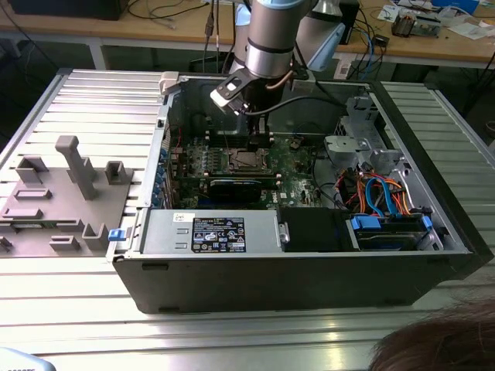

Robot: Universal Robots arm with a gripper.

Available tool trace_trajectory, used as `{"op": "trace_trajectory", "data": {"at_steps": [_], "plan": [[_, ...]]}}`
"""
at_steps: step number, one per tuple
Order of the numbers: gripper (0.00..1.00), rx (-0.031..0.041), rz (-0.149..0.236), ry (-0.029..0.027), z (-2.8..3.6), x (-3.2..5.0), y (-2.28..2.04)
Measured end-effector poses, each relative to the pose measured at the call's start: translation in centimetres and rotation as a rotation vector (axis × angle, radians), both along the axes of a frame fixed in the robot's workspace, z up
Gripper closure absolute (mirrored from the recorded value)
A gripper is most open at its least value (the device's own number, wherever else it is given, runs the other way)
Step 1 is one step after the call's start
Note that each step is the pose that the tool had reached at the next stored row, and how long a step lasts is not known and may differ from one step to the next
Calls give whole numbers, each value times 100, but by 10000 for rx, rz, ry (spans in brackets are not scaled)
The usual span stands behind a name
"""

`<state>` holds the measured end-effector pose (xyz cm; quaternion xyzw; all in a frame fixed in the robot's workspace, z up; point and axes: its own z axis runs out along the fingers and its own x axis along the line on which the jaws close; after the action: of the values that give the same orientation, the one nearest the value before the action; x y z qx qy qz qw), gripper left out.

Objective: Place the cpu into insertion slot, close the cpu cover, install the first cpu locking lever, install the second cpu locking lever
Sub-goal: 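Close the cpu cover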

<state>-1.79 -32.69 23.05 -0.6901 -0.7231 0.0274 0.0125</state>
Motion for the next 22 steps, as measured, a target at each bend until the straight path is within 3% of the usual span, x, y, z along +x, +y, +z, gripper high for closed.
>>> {"op": "trace_trajectory", "data": {"at_steps": [13, 22], "plan": [[89, 0, 2, 0, 51, 2, 0], [89, 0, 2, 0, 194, 2, 0]]}}
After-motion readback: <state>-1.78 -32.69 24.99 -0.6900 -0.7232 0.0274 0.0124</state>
